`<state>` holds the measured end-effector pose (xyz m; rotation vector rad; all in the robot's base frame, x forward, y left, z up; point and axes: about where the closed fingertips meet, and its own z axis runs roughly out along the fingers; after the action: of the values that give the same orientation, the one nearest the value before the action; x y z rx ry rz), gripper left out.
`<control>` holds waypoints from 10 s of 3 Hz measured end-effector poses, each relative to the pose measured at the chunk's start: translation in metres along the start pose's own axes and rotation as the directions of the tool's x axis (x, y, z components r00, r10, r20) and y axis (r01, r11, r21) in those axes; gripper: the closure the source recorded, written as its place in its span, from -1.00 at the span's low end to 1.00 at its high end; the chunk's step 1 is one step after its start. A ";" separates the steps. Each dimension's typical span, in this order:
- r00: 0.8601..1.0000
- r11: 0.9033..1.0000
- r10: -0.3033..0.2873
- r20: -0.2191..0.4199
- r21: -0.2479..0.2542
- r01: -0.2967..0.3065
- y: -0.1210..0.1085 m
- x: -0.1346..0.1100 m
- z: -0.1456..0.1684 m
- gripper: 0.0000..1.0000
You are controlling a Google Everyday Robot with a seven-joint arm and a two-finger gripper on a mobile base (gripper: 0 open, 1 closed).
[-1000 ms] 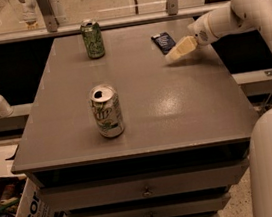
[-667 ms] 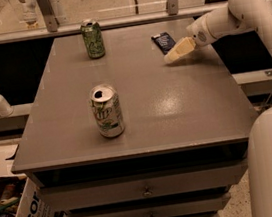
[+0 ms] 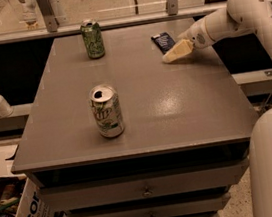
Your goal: Move rxbar blueberry near 7up can
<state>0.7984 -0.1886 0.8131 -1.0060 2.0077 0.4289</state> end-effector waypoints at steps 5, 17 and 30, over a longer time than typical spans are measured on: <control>1.000 1.000 0.002 0.001 -0.002 -0.002 0.001 -0.004 -0.004 1.00; 0.999 0.980 -0.032 -0.035 0.197 0.038 -0.006 -0.043 -0.003 -1.00; 0.996 0.990 -0.088 0.023 -0.107 0.090 0.096 -0.039 -0.095 1.00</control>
Offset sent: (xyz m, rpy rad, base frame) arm -0.0067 -0.0079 0.0059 0.0162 -0.0069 -0.0095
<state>0.6860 -0.1669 0.8957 -1.1500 1.9323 0.5010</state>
